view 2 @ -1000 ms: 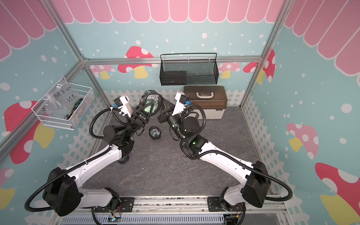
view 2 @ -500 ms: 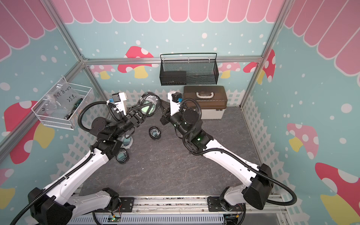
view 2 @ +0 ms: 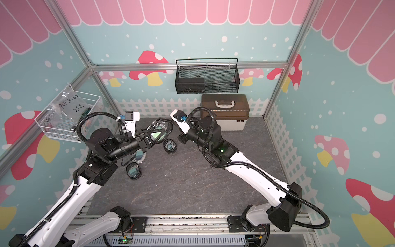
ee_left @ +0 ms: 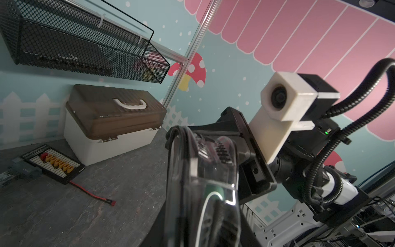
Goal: Pack away charging kits
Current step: Place the storage bag at the center of the board.
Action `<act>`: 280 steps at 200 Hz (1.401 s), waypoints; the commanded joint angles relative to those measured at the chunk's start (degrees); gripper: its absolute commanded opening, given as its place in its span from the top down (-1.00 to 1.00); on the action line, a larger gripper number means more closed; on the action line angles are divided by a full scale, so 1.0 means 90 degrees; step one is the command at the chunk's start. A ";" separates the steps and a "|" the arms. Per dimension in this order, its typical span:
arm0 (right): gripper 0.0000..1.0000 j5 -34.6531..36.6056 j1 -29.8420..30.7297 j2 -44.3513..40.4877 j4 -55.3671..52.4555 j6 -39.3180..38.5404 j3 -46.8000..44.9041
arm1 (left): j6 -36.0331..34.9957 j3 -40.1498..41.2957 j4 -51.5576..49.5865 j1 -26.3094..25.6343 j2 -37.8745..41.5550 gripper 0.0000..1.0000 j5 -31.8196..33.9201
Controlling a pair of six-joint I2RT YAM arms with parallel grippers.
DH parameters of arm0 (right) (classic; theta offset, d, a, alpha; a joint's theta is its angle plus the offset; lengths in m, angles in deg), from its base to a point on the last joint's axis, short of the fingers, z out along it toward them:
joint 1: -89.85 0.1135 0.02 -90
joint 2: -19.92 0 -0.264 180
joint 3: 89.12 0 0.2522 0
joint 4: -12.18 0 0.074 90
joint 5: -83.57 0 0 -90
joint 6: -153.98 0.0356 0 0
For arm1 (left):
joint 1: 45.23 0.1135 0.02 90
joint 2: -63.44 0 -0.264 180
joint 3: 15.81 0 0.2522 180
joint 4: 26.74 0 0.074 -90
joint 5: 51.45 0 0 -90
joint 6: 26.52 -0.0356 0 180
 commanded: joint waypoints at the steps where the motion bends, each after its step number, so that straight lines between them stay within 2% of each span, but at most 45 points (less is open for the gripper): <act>1: 1.00 0.0474 -0.0330 -0.0219 0.0942 -0.1040 -0.0207 | -0.0441 0.0030 -0.1611 -0.0033 0.0055 1.00 -0.0154; 31: 1.00 0.0079 -0.0530 -0.0238 0.1522 -0.1997 -0.0775 | -0.0599 0.0174 -0.1873 -0.0111 -0.0059 1.00 0.0239; 59: 1.00 -0.0761 -0.0835 -0.0303 0.1961 -0.2861 -0.1426 | -0.0793 0.0143 -0.2169 -0.0288 -0.0526 1.00 0.0530; 99: 1.00 -0.0869 -0.1176 -0.0183 0.2157 -0.2841 -0.1510 | -0.1116 0.0107 -0.2471 -0.0707 -0.1134 1.00 0.0921; 136: 1.00 -0.1069 -0.1304 -0.0107 0.2147 -0.2929 -0.1385 | -0.1256 0.0087 -0.2697 -0.0785 -0.1662 1.00 0.1310; 191: 1.00 -0.1817 -0.1309 0.0181 0.1127 -0.2984 -0.0766 | -0.1444 -0.0153 -0.2774 -0.0878 -0.2155 1.00 0.1313; 232: 1.00 -0.2310 -0.1296 0.0184 0.0902 -0.2946 -0.0809 | -0.1351 -0.0348 -0.2747 -0.0882 -0.2492 1.00 0.1578; 247: 1.00 -0.1998 -0.1313 0.0183 0.1069 -0.2592 -0.0938 | -0.1004 -0.0294 -0.2384 -0.0866 -0.2575 1.00 0.1862; 249: 0.95 -0.1862 -0.1314 0.0182 0.1111 -0.2486 -0.0963 | -0.0917 -0.0261 -0.2302 -0.0864 -0.2573 1.00 0.1912; 259: 0.44 -0.1148 -0.1337 0.0159 0.1368 -0.1950 -0.1147 | -0.0373 0.0037 -0.1687 -0.0855 -0.2556 1.00 0.2168; 273: -0.06 -0.0083 -0.1428 0.0041 0.1450 -0.1202 -0.1516 | 0.0708 0.0741 -0.0403 -0.0926 -0.2592 1.00 0.2439; 277: -0.42 0.0330 -0.1440 -0.0007 0.1447 -0.0963 -0.1638 | 0.1018 0.1010 0.0041 -0.0993 -0.2622 1.00 0.2511; 280: -0.51 0.0655 -0.1450 -0.0054 0.1439 -0.0778 -0.1722 | 0.1232 0.1179 0.0353 -0.1072 -0.2657 1.00 0.2594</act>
